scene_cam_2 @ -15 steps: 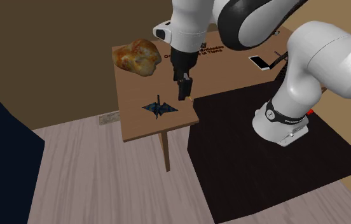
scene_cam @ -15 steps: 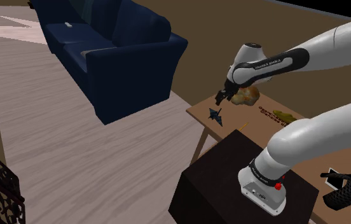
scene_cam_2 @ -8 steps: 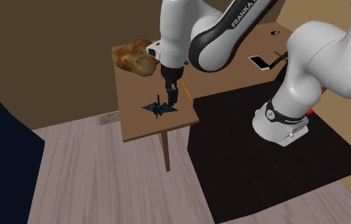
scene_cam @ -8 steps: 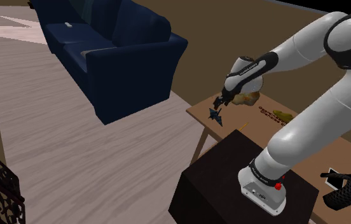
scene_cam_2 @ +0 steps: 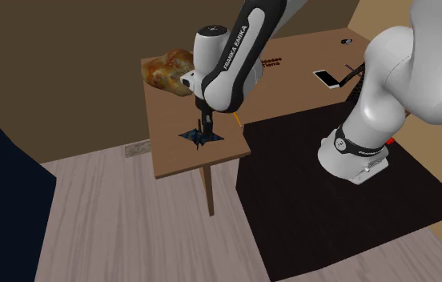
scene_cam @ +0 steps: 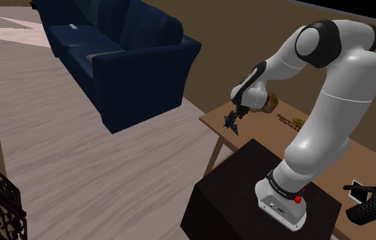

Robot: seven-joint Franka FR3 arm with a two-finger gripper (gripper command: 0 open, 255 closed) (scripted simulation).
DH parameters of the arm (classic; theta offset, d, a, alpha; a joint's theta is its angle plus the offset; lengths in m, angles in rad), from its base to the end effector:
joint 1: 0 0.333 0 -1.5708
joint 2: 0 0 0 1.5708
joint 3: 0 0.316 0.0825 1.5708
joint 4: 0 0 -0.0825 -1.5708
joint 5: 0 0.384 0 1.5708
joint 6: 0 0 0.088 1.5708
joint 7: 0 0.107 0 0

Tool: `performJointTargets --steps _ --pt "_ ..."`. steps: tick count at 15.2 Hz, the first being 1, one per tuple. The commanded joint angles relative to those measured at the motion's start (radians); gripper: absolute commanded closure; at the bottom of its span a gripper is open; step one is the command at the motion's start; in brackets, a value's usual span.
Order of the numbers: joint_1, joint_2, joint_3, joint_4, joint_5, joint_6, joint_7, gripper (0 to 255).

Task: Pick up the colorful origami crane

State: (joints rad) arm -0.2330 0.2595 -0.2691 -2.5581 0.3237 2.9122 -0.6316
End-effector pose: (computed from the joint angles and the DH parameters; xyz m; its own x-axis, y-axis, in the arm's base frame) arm 0.3887 -0.2427 0.1860 0.9800 -0.1660 0.1100 -0.1704 -0.9848 0.0321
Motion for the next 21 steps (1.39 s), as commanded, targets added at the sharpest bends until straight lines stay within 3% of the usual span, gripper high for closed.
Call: performJointTargets --steps 1,7,9,10,18,21 --pt "-0.036 0.041 0.036 0.016 0.046 0.025 -0.042 0" --pt "-0.121 0.146 0.138 0.048 0.128 0.104 -0.112 0" --pt "-0.122 0.145 0.139 0.048 0.127 0.104 -0.111 0" --pt "-0.123 0.148 0.140 0.050 0.128 0.104 -0.112 255" --pt "-0.125 0.150 0.141 0.052 0.128 0.104 -0.113 255" --pt "-0.094 0.113 0.108 0.037 0.108 0.080 -0.094 255"
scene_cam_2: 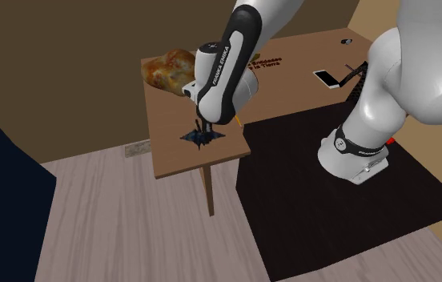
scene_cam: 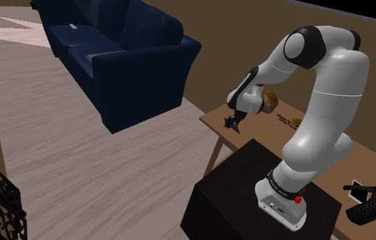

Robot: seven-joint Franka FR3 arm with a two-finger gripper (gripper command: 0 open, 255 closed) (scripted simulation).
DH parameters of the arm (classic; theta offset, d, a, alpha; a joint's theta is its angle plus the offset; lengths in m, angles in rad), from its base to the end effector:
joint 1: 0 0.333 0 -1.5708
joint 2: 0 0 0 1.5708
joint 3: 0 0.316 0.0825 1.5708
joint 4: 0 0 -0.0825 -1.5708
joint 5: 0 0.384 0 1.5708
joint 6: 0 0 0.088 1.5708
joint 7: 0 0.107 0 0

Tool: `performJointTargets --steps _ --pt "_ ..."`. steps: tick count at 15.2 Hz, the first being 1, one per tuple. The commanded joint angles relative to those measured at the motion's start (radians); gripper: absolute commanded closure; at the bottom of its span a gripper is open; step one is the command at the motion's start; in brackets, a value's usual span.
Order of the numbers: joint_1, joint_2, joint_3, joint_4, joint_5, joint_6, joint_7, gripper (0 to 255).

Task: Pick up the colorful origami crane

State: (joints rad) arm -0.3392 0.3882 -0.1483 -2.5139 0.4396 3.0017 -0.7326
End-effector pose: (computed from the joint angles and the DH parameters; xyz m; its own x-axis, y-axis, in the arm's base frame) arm 0.3893 -0.2475 0.1452 0.9792 -0.1694 0.1120 -0.1739 -0.9843 0.0311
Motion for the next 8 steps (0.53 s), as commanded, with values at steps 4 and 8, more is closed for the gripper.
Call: performJointTargets --steps 4,8 --pt "0.065 -0.079 -0.077 -0.025 -0.059 -0.058 0.051 255" --pt "0.113 -0.142 -0.139 -0.040 -0.124 -0.107 0.103 255"
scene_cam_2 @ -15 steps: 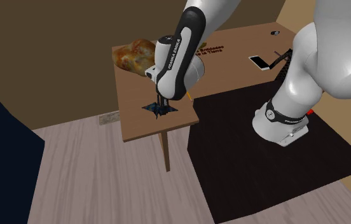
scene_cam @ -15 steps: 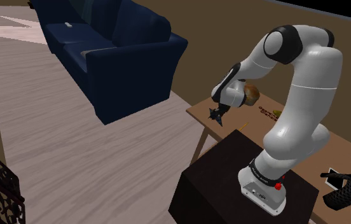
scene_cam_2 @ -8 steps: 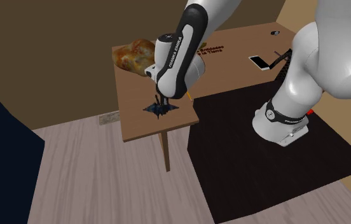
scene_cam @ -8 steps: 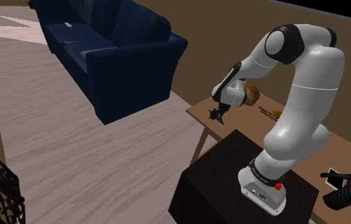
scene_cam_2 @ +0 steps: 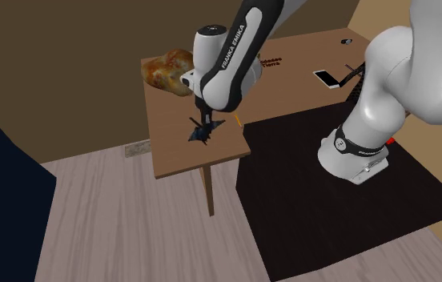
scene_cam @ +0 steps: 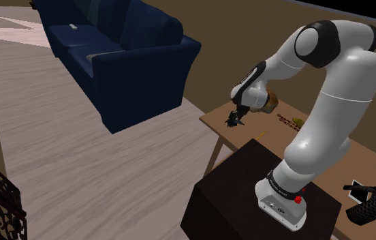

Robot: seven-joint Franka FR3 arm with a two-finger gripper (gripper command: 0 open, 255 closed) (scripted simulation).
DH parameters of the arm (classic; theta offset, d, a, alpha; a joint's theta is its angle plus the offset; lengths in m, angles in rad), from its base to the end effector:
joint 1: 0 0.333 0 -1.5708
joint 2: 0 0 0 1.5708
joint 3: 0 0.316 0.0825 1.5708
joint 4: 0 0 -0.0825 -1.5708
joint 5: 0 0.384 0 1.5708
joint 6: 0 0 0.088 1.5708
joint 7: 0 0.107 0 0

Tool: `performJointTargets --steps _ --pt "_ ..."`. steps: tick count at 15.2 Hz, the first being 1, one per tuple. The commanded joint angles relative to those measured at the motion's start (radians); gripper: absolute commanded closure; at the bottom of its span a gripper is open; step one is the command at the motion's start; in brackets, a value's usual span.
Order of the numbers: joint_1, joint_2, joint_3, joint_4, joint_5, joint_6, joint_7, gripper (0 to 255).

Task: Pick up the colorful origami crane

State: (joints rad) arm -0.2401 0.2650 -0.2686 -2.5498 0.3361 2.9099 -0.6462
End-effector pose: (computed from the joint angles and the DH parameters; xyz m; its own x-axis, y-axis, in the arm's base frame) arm 0.3889 -0.2470 0.1858 0.9792 -0.1692 0.1121 -0.1736 -0.9843 0.0309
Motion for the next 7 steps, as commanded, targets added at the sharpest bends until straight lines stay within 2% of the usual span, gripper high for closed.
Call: performJointTargets --steps 1,5,7 --pt "0.025 -0.035 -0.033 -0.007 -0.039 -0.027 0.030 255" --pt "0.059 -0.099 -0.082 -0.017 -0.116 -0.078 0.089 255" --pt "0.059 -0.101 -0.083 -0.017 -0.120 -0.080 0.092 255"
